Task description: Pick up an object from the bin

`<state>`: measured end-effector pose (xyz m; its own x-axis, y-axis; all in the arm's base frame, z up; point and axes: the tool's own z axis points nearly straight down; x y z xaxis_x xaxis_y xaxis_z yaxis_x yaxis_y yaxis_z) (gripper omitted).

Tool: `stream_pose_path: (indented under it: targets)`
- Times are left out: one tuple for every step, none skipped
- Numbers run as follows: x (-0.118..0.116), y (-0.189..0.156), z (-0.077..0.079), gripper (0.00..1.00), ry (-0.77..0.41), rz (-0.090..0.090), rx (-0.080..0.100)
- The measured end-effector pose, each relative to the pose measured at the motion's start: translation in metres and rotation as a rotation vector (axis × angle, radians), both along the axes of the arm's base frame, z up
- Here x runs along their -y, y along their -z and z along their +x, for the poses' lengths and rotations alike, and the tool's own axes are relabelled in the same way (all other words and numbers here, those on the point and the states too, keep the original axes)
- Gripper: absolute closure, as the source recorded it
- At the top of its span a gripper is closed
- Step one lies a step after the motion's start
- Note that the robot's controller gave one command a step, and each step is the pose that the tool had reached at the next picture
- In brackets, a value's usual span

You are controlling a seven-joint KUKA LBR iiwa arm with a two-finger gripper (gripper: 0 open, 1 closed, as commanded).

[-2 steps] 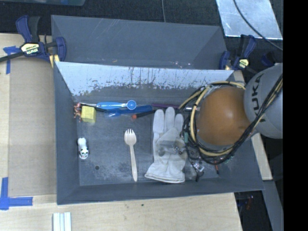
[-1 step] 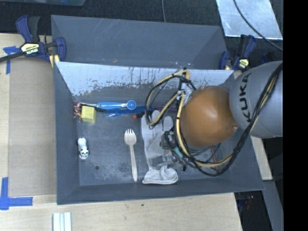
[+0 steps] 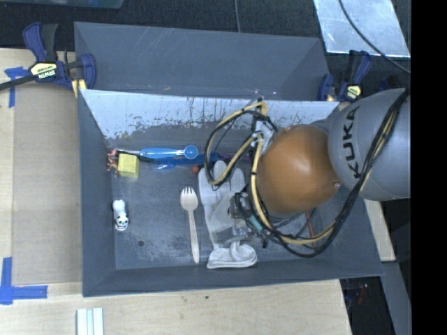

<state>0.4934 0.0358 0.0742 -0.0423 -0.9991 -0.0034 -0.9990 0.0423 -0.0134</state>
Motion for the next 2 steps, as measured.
stream_pose_path:
  targets:
    - [-0.001,-0.016,-0.003,1.0,0.003,0.003,-0.01]
    - [-0.001,-0.048,-0.003,1.0,0.003,0.003,-0.007]
